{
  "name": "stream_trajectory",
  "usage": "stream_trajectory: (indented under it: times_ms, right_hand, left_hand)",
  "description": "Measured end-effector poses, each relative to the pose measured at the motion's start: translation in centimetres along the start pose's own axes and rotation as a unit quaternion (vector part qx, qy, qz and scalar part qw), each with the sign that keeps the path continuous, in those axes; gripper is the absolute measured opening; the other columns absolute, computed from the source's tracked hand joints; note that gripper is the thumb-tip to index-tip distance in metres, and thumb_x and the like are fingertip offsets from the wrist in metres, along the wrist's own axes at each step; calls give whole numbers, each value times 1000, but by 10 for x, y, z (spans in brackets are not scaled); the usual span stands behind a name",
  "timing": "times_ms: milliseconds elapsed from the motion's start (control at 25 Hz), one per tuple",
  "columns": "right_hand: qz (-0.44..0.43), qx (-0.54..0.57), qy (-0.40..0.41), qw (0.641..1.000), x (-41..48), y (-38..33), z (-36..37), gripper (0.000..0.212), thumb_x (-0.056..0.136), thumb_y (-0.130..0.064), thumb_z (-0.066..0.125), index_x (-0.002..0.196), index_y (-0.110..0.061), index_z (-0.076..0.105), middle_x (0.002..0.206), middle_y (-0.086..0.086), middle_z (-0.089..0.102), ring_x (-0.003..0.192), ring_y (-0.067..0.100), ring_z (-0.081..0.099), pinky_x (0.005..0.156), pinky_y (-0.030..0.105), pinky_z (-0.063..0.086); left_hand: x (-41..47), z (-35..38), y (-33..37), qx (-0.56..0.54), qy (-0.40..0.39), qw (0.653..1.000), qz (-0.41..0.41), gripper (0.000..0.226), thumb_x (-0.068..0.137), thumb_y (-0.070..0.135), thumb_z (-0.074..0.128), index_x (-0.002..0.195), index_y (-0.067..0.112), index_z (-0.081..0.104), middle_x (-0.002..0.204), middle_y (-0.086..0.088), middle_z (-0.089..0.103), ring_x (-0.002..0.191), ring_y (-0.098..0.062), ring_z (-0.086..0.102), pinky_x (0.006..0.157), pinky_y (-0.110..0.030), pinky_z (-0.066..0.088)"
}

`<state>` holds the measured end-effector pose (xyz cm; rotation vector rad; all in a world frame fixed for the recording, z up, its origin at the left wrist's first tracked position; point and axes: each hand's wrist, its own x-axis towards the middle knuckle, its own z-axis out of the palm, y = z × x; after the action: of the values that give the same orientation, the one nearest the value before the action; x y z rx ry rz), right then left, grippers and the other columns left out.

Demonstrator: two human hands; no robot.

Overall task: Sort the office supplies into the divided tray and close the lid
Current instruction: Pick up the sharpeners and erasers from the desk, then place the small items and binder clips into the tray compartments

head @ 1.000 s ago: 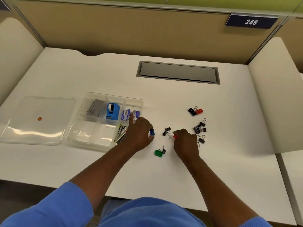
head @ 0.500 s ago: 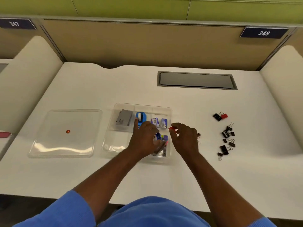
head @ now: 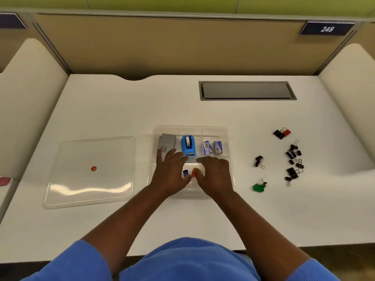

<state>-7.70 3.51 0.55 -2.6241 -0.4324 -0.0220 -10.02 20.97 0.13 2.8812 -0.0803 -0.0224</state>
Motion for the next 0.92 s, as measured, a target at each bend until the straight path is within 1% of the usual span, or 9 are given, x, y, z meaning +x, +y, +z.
stream_trajectory:
  times_ms: [80, 160, 280, 400, 520, 640, 720, 800, 920]
  right_hand:
    - [-15, -27, 10, 999, -1, 3, -2, 44, 90, -46, 66, 128, -22, 63, 126, 0, 67, 120, 22, 59, 108, 45, 37]
    - [-25, -50, 9, 998, -1, 7, -3, 52, 91, -51, 61, 134, -23, 58, 138, -1, 60, 132, 21, 51, 115, 46, 30]
    - [-15, -55, 16, 998, -3, 19, -7, 57, 90, -56, 57, 138, -24, 53, 144, -2, 54, 138, 19, 44, 118, 45, 24]
    - [-3, -51, 39, 998, -12, 31, -13, 58, 88, -56, 56, 137, -25, 53, 145, -3, 52, 138, 16, 43, 117, 45, 25]
    - [15, -29, 56, 998, -19, 48, -24, 56, 85, -53, 61, 134, -25, 54, 144, -5, 52, 136, 15, 45, 116, 45, 26]
    - [23, -27, 64, 997, -23, 79, -41, 56, 87, -52, 63, 135, -24, 55, 145, -4, 52, 138, 16, 44, 117, 47, 26]
    - [18, -36, 78, 996, -22, 101, -55, 56, 87, -53, 64, 134, -22, 57, 144, -3, 53, 136, 16, 46, 115, 48, 28]
    - [21, -40, 83, 995, -20, 122, -70, 56, 87, -53, 65, 133, -21, 57, 143, -3, 53, 134, 16, 48, 115, 47, 27]
    - [34, -27, 80, 996, -21, 160, -88, 52, 88, -46, 68, 133, -21, 58, 143, -3, 54, 133, 15, 50, 115, 48, 27]
  left_hand:
    - [3, 0, 1, 6, -3, 1000, -1, 73, 83, 74, 48, 142, 30, 50, 152, 1, 46, 148, -24, 28, 115, -53, -18]
    - [6, 1, 2, 16, -9, 1000, 6, 80, 82, 79, 42, 147, 31, 42, 157, 2, 38, 150, -24, 22, 116, -55, -16]
    - [13, 3, 9, 21, -21, 999, 19, 84, 81, 80, 41, 149, 29, 38, 159, 1, 35, 151, -24, 18, 118, -58, -11]
    - [14, 5, 22, 27, -7, 999, 43, 81, 82, 77, 43, 148, 28, 39, 159, 0, 35, 151, -23, 18, 118, -57, -10]
    - [19, 8, 44, 20, 6, 998, 65, 77, 85, 73, 44, 148, 28, 40, 158, 1, 36, 152, -22, 16, 118, -55, -11]
    - [33, 10, 79, 5, 0, 997, 71, 75, 87, 71, 43, 148, 27, 39, 158, 1, 36, 152, -22, 15, 119, -58, -9]
    - [41, 13, 104, 2, -4, 998, 68, 75, 87, 71, 42, 149, 28, 39, 159, 2, 34, 152, -20, 15, 119, -58, -11]
    - [49, 18, 129, 3, -14, 998, 69, 75, 85, 72, 44, 148, 30, 40, 159, 3, 35, 152, -19, 16, 119, -55, -13]
    - [59, 29, 165, 7, -33, 996, 81, 68, 85, 70, 50, 141, 33, 50, 154, 6, 43, 150, -15, 20, 118, -51, -19]
